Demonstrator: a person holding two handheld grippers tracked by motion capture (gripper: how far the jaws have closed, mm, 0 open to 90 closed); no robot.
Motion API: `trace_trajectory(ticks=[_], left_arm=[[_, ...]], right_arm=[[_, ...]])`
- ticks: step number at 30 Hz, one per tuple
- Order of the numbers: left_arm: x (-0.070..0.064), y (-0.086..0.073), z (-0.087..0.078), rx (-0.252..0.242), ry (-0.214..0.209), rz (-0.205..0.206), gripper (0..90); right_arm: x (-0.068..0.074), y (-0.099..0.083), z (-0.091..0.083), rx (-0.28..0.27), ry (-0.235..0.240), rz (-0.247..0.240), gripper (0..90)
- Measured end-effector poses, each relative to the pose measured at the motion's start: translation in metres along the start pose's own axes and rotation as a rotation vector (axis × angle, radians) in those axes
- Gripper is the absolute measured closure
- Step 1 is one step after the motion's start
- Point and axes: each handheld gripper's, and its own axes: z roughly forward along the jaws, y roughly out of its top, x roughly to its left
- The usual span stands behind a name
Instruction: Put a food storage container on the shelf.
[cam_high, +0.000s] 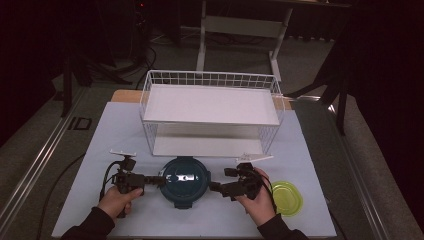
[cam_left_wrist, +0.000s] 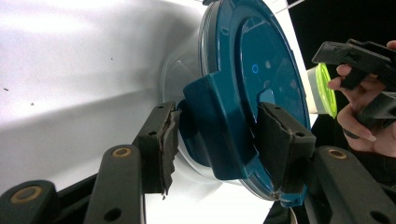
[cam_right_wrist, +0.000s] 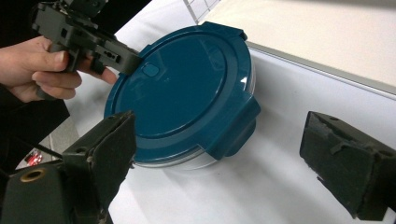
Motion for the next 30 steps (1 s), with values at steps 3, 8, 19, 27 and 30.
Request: trace_trajectory(ticks=[3, 8, 19, 27, 30], left_arm=[[0.000, 0.002, -0.003, 0.002, -0.004, 0.006, 56.6], [-0.001, 0.004, -0.002, 0.024, 0.003, -0.010, 56.4], [0.014, 0.003, 0.004, 0.047, -0.101, -0.119, 52.0], [0.005, -0.001, 0.002, 0.030, -0.081, -0.048, 52.1], [0.000, -0.004, 0.000, 0.019, -0.072, 0.009, 52.4]], right_arm=[[0.000, 0.000, 0.003, 0.014, 0.009, 0.019, 10.4], [-0.003, -0.002, 0.011, 0.046, 0.042, 0.066, 10.8], [-0.008, -0.004, 0.014, 0.067, 0.049, 0.108, 14.6], [-0.012, -0.007, 0.016, 0.079, 0.064, 0.173, 17.2], [-0.014, -0.009, 0.019, 0.082, 0.078, 0.196, 19.4]])
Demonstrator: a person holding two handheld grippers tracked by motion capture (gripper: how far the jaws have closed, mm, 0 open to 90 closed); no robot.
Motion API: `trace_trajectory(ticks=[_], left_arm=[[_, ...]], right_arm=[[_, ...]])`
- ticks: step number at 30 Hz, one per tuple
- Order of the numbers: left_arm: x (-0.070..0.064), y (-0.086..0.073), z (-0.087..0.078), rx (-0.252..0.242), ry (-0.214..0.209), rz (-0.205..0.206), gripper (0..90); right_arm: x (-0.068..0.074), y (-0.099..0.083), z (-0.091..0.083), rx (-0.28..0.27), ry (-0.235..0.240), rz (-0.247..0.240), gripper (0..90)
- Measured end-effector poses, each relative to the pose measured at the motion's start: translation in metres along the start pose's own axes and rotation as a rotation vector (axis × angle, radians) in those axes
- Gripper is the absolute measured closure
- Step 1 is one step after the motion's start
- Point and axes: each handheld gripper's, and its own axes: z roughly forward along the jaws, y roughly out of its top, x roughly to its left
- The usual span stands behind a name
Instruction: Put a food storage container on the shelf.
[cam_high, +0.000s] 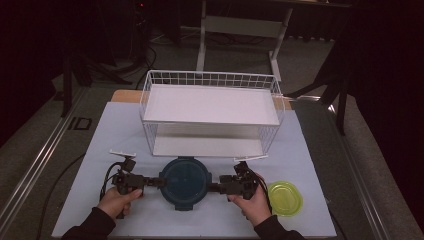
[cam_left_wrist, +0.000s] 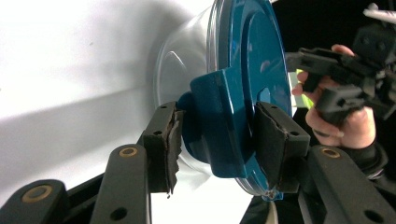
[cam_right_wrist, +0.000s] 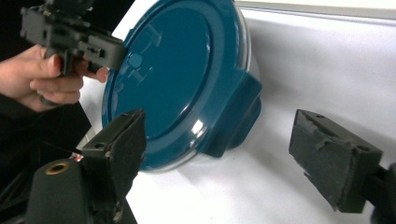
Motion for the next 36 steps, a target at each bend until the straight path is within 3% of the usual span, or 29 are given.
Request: trace_trajectory(ticks=[10, 14, 19, 21, 24, 27, 31, 36], left_arm=[[-0.005, -0.007, -0.002, -0.016, -0.012, 0.076, 54.2], [-0.005, -0.007, -0.002, -0.014, -0.013, 0.074, 54.3], [-0.006, -0.008, -0.002, -0.018, -0.011, 0.078, 54.3], [-0.004, -0.009, -0.002, -0.017, -0.017, 0.069, 54.3], [-0.005, -0.008, -0.003, 0.000, -0.012, 0.068, 54.4], [-0.005, -0.009, -0.004, 0.008, -0.006, 0.063, 54.6], [-0.006, -0.010, -0.004, -0.003, -0.006, 0.035, 55.2], [-0.009, -0.014, -0.005, -0.020, 0.004, 0.017, 56.3]], right_arm=[[-0.010, -0.002, 0.010, 0.036, 0.022, 0.064, 32.5], [-0.012, 0.000, 0.011, 0.035, 0.048, 0.075, 38.1], [-0.017, -0.001, 0.012, 0.041, 0.111, 0.119, 46.7], [-0.020, -0.004, 0.013, 0.033, 0.159, 0.150, 51.4], [-0.020, -0.005, 0.014, 0.032, 0.180, 0.156, 52.3], [-0.016, -0.004, 0.013, 0.035, 0.177, 0.138, 53.0], [-0.016, -0.007, 0.013, 0.019, 0.186, 0.163, 53.9], [-0.012, -0.008, 0.011, 0.018, 0.176, 0.159, 54.9]])
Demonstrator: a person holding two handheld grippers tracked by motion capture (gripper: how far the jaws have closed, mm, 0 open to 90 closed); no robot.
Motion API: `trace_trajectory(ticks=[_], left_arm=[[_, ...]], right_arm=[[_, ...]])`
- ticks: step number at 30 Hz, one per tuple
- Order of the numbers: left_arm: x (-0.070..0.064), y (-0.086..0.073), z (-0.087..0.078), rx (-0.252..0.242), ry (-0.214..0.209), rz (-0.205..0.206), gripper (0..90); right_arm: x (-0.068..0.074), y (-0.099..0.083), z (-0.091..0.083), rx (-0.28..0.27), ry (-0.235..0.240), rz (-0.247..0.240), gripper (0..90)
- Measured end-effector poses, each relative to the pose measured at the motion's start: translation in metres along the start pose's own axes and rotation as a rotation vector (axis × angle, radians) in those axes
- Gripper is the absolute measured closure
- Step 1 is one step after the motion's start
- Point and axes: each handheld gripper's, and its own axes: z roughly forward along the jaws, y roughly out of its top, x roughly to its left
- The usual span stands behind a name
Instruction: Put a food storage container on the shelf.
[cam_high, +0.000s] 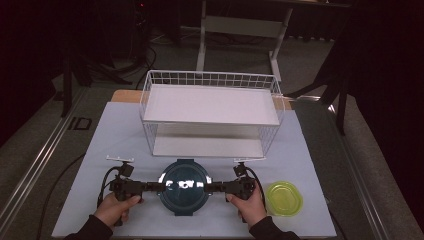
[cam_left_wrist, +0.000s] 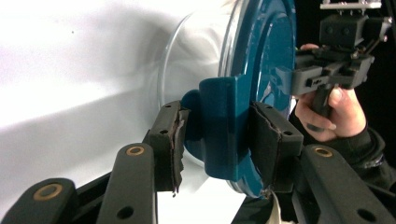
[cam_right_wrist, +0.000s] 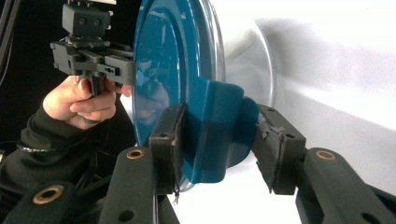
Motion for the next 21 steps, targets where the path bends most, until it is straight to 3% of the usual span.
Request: trace_trajectory(ticks=[7, 13, 21], left_arm=[[-0.010, -0.002, 0.000, -0.002, 0.035, 0.017, 56.9], [-0.018, 0.002, 0.002, -0.020, 0.010, 0.034, 57.1], [-0.042, 0.019, -0.003, -0.037, -0.002, 0.078, 57.1]], right_arm=[[0.000, 0.000, -0.003, 0.006, 0.009, 0.016, 56.1], [0.007, 0.005, -0.015, -0.018, -0.013, -0.014, 56.1], [0.023, 0.017, -0.037, -0.067, -0.018, -0.043, 56.2]])
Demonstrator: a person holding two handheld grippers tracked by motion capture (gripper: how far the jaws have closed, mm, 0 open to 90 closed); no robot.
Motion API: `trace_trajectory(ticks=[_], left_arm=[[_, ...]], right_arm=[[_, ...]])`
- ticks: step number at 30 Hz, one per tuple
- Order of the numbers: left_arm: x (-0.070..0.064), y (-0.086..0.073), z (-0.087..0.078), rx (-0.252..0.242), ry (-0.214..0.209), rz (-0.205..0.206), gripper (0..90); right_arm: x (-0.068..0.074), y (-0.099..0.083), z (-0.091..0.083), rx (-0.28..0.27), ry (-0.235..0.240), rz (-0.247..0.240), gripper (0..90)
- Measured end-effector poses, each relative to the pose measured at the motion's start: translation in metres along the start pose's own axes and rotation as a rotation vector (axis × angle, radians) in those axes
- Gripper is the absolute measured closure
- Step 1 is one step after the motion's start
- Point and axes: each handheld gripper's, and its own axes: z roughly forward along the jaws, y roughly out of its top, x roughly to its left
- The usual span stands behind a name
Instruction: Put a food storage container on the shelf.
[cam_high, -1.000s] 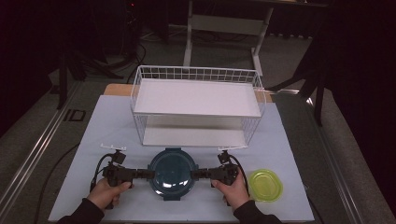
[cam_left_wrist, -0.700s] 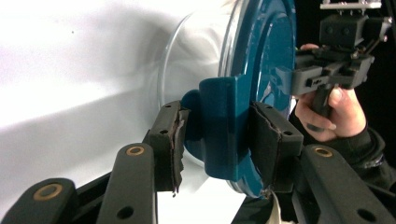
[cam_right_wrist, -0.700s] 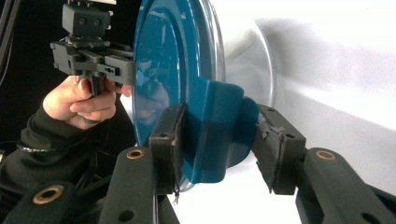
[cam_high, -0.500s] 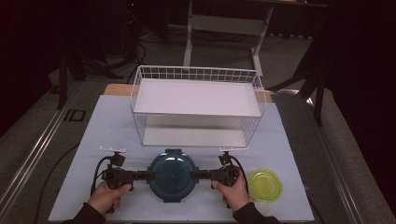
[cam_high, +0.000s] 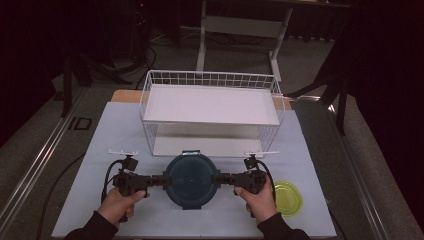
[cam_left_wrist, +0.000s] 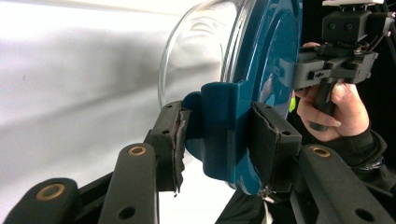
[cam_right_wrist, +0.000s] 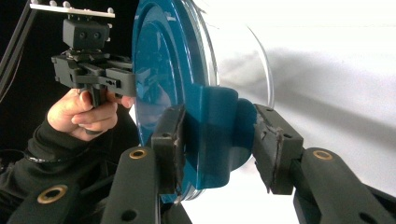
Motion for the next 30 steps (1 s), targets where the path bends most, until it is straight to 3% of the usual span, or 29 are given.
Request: trace_trajectory(ticks=[12, 19, 30], left_arm=[[-0.030, 0.028, -0.010, -0.022, -0.021, 0.037, 57.2], [-0.040, 0.043, -0.013, -0.033, -0.035, 0.054, 57.2], [-0.067, 0.078, -0.022, -0.054, -0.033, 0.097, 57.3]], right_arm=[[0.025, 0.022, -0.028, -0.060, -0.004, -0.032, 56.4], [0.036, 0.036, -0.040, -0.086, -0.007, -0.047, 56.4], [0.053, 0.065, -0.061, -0.141, -0.004, -0.080, 56.5]])
